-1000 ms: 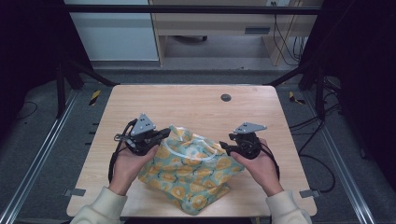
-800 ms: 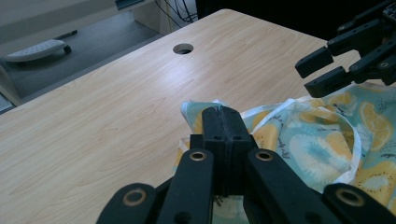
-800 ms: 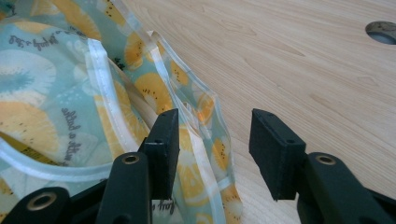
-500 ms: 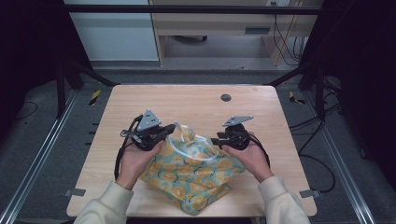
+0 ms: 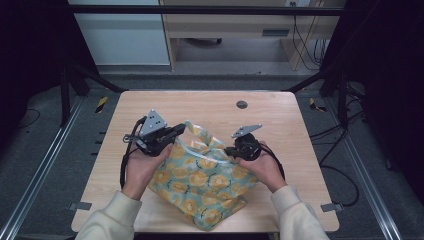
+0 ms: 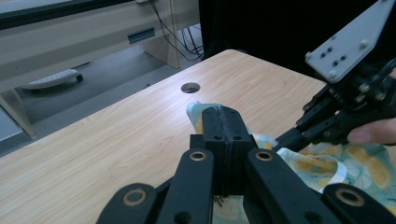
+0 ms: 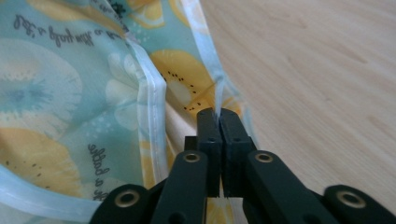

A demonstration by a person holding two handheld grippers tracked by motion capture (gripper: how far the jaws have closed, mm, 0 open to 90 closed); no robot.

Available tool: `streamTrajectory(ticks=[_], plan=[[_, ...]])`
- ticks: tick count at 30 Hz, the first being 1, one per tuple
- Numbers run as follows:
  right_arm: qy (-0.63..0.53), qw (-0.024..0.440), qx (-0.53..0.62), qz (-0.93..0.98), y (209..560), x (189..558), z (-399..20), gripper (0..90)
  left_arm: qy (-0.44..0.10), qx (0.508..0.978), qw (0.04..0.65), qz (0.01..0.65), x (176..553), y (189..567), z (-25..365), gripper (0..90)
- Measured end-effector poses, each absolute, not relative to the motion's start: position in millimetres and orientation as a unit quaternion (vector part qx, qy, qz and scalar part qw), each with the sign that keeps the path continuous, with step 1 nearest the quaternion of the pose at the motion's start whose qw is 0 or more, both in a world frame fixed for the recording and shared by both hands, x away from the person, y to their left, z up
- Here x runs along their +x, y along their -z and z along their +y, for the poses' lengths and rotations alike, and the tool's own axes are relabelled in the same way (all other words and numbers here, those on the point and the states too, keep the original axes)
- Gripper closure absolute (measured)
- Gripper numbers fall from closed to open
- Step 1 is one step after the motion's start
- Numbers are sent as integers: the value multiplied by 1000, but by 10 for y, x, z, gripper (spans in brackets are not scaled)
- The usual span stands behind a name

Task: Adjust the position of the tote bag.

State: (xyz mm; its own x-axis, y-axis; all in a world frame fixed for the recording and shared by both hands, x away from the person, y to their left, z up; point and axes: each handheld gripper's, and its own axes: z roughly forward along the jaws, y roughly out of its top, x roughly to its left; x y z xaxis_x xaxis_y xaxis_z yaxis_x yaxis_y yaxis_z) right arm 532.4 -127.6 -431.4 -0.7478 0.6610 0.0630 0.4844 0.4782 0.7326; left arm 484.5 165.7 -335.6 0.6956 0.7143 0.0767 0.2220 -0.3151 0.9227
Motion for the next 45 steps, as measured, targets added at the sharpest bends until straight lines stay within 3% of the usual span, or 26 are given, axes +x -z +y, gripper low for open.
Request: streamTrajectory(ticks=[6,14,22,29,36,45], plan=[[-425,160,339,824,4076,5100,-1473,900,-245,774,499,303,4680,3393,1807,900],[-471,199,300,805,3948,4397,-1686,900,-232,779,502,297,4225,3655,2032,900],[-455,187,256,832,4272,4026,-1627,900,-209,794,499,279,4017,3984,2148,900],[-428,163,244,855,4467,3978,-1578,900,-175,814,481,275,3982,4222,2223,900],[-395,135,241,876,4609,3960,-1556,900,-159,864,410,246,3986,4438,2182,900],[-372,117,228,892,4680,3943,-1456,900,-150,894,343,245,4057,4605,2149,900]])
